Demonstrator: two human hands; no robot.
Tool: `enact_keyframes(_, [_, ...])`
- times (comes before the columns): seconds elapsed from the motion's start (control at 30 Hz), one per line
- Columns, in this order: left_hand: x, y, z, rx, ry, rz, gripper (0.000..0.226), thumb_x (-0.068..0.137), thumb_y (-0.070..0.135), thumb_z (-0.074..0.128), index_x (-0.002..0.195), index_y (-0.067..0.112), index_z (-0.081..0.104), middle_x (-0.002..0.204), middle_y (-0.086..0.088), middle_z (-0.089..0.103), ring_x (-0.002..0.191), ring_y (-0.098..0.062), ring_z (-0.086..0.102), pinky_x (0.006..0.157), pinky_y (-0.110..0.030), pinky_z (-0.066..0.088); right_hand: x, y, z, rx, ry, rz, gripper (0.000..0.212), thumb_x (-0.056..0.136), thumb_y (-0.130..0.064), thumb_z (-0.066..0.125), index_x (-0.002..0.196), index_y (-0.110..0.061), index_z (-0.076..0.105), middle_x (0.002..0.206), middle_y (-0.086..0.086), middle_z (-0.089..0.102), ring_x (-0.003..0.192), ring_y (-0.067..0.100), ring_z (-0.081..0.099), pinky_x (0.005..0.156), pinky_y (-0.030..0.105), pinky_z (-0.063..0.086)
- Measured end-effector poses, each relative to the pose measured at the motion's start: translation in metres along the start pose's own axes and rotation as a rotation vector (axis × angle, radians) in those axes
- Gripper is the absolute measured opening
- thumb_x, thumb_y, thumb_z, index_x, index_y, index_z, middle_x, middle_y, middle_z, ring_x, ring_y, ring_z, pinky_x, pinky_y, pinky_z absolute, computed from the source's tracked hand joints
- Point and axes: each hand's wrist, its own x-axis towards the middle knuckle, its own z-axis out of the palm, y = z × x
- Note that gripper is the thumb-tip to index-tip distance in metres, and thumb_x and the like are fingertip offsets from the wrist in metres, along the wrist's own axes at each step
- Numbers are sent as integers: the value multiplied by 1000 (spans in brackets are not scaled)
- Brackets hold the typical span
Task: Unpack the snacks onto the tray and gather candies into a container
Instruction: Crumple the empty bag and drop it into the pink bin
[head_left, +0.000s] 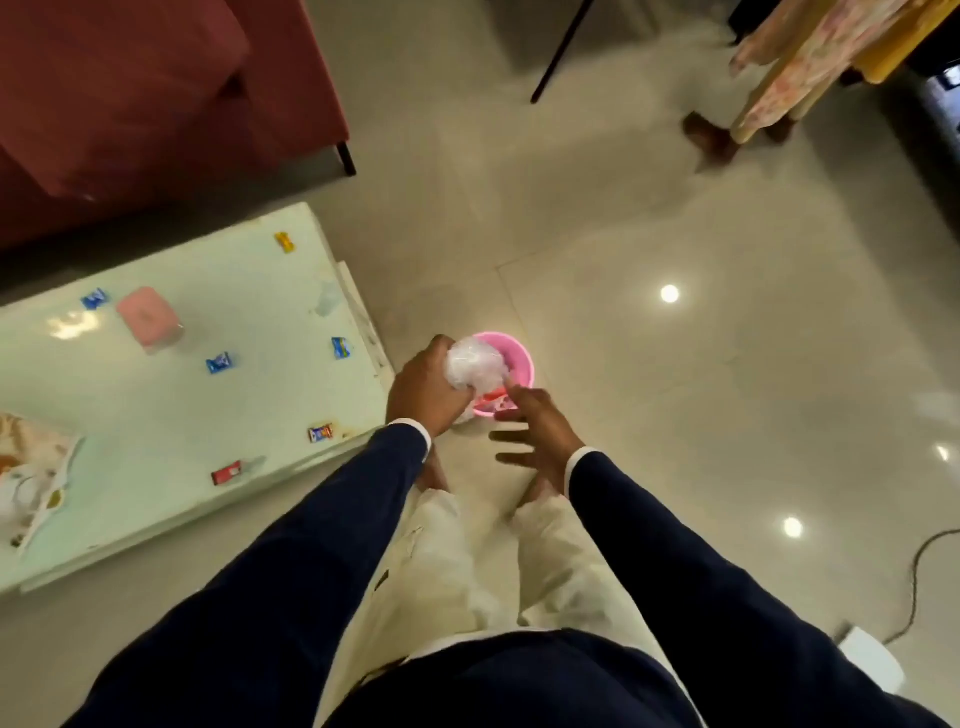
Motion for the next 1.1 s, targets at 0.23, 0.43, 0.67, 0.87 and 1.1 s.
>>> enact_keyframes(0.23, [30, 18, 107, -589, -174, -194, 46, 74, 26, 78, 115, 36, 61, 101, 16, 75, 85, -7, 72, 62, -11, 52, 96, -8, -41, 88, -92, -51, 74, 82, -41, 80, 145, -19, 48, 125, 17, 70, 112, 35, 69, 92, 53, 58])
enact_keyframes(0.43, [81, -15, 179, -86, 48, -40, 101, 66, 53, 88, 149, 38, 33, 142, 3, 47, 122, -22, 55, 91, -38, 53, 204, 3, -91, -306, 2, -105, 71, 77, -46, 83, 136, -16, 57, 116, 5, 73, 100, 23, 73, 79, 38, 64])
enact_keyframes(0.67, [143, -99, 268, 297, 178, -180, 63, 78, 53, 78, 136, 35, 59, 121, -4, 55, 110, -29, 55, 88, -45, 51, 333, 44, -84, -804, -10, -141, 61, 86, -45, 74, 134, -11, 59, 131, 11, 61, 116, 29, 61, 99, 44, 53])
enact_keyframes(0.87, [173, -151, 308, -109, -23, -203, 64, 91, 23, 73, 149, 19, 47, 125, -5, 66, 110, -27, 65, 94, -44, 54, 394, 65, -82, -1316, 3, -499, 47, 89, -33, 73, 129, -13, 58, 134, 10, 52, 97, 29, 66, 88, 37, 57])
enact_keyframes(1.1, [166, -199, 323, 147, 83, -195, 52, 95, 13, 57, 147, 14, 48, 149, -10, 46, 133, -34, 48, 103, -53, 47, 454, 80, -78, -1767, -108, -702, 57, 83, 1, 61, 136, -13, 44, 133, 15, 43, 105, 36, 59, 70, 44, 60])
